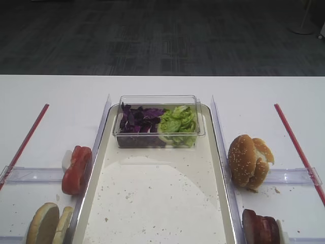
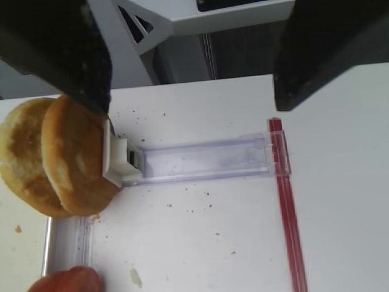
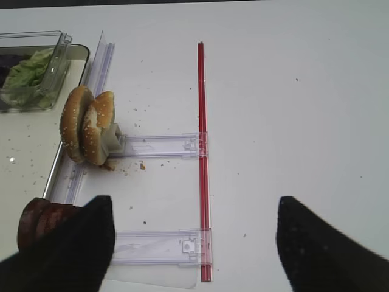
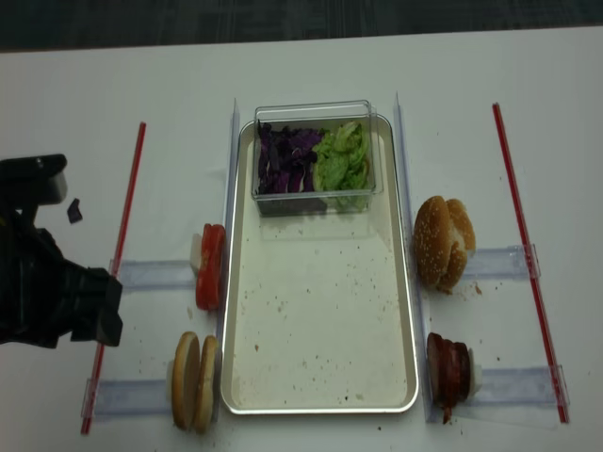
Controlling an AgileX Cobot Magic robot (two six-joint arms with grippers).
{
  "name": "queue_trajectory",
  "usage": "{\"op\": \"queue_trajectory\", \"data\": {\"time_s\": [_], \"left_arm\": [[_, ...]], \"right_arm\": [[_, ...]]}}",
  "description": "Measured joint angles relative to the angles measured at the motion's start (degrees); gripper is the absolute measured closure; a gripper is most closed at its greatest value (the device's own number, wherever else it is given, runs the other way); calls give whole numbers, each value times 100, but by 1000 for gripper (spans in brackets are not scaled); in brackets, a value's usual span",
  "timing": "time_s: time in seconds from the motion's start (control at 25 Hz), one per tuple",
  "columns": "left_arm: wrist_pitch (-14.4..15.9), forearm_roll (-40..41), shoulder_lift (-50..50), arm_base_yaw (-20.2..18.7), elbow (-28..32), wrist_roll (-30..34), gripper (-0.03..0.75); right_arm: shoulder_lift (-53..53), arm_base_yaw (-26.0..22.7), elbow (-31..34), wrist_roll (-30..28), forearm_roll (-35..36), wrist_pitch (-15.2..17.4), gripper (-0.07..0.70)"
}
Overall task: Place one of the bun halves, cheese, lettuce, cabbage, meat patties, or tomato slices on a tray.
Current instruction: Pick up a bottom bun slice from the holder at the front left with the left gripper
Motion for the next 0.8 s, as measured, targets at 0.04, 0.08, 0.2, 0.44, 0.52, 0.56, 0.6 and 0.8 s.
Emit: {"op": "queue_trajectory", "data": {"time_s": [0.04, 0.08, 0.2, 0.44, 0.52, 0.56, 0.6, 0.8], "left_arm": [[-16, 10, 43, 0, 0, 9, 208], [-16, 10, 72, 0, 0, 22, 209], [-24, 0, 108, 0, 0, 35, 211], [-30, -149, 111, 0, 0, 121, 211], [-30, -148, 111, 0, -13, 153, 213], [-30, -148, 111, 0, -13, 163, 213], [-30, -148, 111, 0, -17, 174, 213], [-30, -148, 111, -31, -17, 174, 213]], "right_arm": [[0, 0, 0, 0, 0, 0, 61], [0, 0, 0, 0, 0, 0, 61], [0, 0, 0, 0, 0, 0, 61], [0, 0, 0, 0, 0, 0, 61], [0, 0, 0, 0, 0, 0, 61], [0, 0, 0, 0, 0, 0, 61], [0, 0, 0, 0, 0, 0, 61], [0, 0, 0, 0, 0, 0, 61]]}}
